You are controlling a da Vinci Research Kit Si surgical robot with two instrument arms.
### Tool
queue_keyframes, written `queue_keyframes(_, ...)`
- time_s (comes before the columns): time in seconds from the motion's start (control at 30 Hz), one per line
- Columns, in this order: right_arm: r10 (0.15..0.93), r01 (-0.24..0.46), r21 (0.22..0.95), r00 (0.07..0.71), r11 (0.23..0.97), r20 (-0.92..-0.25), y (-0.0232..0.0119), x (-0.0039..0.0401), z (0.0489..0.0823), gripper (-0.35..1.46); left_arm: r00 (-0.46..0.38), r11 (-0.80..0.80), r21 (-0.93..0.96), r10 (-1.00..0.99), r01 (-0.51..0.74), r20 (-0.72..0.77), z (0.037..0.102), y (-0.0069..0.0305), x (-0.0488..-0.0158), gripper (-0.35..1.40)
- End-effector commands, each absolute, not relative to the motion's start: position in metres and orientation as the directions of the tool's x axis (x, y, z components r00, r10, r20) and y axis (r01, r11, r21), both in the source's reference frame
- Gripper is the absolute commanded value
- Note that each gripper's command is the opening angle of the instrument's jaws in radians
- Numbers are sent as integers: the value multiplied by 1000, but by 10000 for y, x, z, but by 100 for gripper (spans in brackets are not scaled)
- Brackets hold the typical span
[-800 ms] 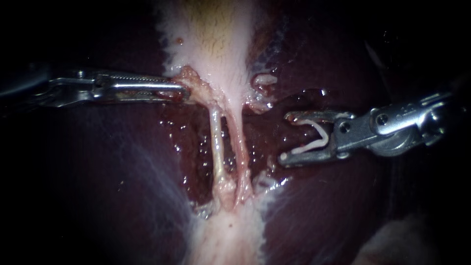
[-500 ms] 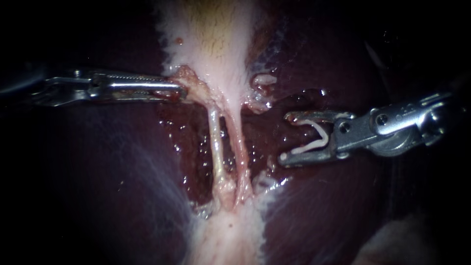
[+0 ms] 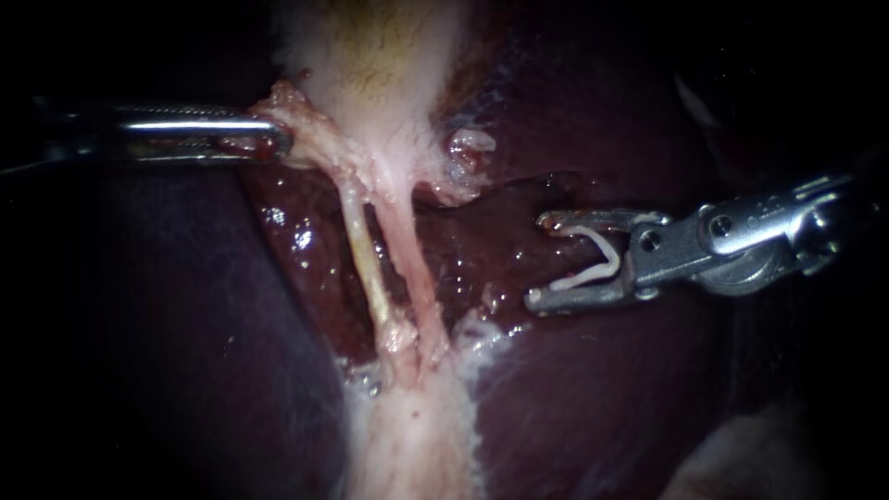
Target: Clipping first clip left tube
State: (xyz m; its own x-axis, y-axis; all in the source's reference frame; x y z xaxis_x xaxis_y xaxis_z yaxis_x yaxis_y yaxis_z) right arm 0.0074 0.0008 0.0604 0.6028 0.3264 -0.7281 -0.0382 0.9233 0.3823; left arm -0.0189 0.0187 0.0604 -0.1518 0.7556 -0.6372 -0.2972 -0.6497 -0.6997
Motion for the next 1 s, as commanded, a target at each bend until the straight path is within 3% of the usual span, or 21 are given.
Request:
queue_keyframes(0.03,329,-33,387,595,921,-733,8,75,604,50,-152,-651,-698,754,-298,-639,607,186,-189,-35)
queue_keyframes(0.17,339,-10,405,564,914,-753,5,81,600,50,-152,-652,-696,753,-299,-640,609,184,-190,-35)
queue_keyframes(0.3,347,62,443,528,895,-775,0,91,594,50,-152,-653,-696,753,-298,-640,610,184,-190,-35)
queue_keyframes(0.53,332,144,446,480,883,-812,-13,118,588,50,-153,-653,-697,752,-297,-641,615,187,-189,-35)
queue_keyframes(0.77,289,212,425,471,880,-834,-33,149,612,49,-153,-653,-697,752,-297,-641,615,187,-189,-35)
queue_keyframes(1.0,283,221,424,473,879,-834,-36,176,641,49,-152,-653,-696,753,-298,-641,614,186,-189,-35)
